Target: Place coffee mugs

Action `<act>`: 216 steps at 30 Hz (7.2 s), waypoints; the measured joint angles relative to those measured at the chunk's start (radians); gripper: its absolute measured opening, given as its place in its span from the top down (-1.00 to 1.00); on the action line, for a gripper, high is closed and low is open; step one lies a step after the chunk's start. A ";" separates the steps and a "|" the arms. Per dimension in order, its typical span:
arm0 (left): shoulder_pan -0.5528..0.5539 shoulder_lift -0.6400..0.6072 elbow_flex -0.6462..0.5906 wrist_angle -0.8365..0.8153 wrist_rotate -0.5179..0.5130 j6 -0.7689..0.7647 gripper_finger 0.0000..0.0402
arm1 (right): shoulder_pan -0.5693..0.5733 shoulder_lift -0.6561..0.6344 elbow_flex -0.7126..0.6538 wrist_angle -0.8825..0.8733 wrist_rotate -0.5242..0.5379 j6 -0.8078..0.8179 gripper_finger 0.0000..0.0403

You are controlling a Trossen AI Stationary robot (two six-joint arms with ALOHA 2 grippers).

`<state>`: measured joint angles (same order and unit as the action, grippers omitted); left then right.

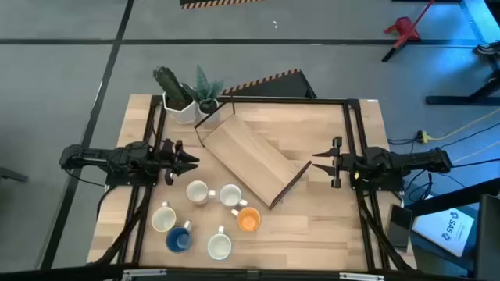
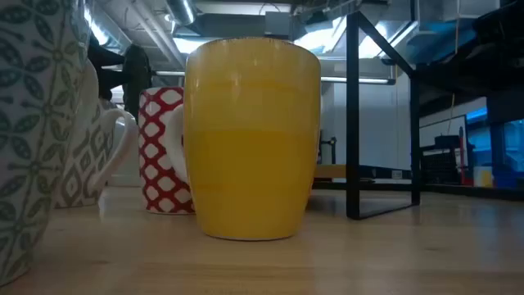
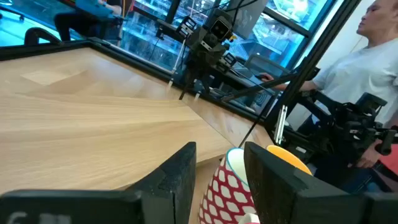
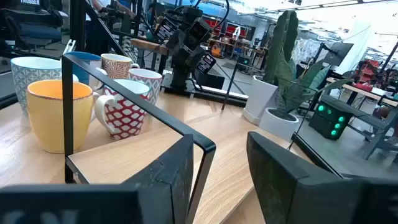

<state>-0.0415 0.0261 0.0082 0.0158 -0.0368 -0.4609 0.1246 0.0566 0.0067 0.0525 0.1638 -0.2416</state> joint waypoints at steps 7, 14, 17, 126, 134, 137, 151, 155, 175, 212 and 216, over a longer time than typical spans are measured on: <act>0.000 0.000 0.000 0.000 0.000 0.000 0.35 | 0.000 0.000 0.000 0.000 0.000 0.000 0.31; 0.000 0.000 0.000 0.000 0.000 0.000 0.35 | 0.000 0.000 0.000 0.000 0.000 0.000 0.31; 0.000 0.000 0.000 0.000 0.000 0.000 0.35 | 0.000 0.000 0.000 0.000 0.000 0.000 0.31; -0.132 1.169 0.828 -0.893 0.066 0.138 0.26 | 0.000 0.000 0.001 0.019 0.262 0.408 -0.20; -0.132 1.240 0.776 -0.891 0.066 0.116 0.40 | 0.000 0.000 0.001 0.018 0.262 0.409 -0.20; -0.132 1.244 0.775 -0.892 0.049 0.095 0.70 | 0.000 0.000 0.001 0.018 0.262 0.409 -0.20; -0.047 1.241 0.970 -1.092 -0.084 -0.192 0.91 | 0.000 0.000 0.001 0.018 0.262 0.419 -0.20; 0.027 1.242 1.076 -1.082 -0.136 -0.160 0.91 | 0.000 0.000 0.001 0.018 0.262 0.419 -0.20; 0.516 1.663 1.431 -0.923 -0.056 0.478 0.91 | 0.000 0.000 0.001 0.018 0.262 0.417 -0.20; 0.613 1.770 1.466 -0.894 -0.006 0.406 0.91 | 0.000 0.000 0.001 0.018 0.262 0.415 -0.20; 0.597 1.770 1.466 -0.900 -0.004 0.392 0.91 | 0.000 0.000 0.001 0.018 0.262 0.415 -0.20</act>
<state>0.5557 1.7962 1.4746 -0.8844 -0.0407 -0.0689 0.1242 0.0566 0.0074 0.0703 0.4259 0.1738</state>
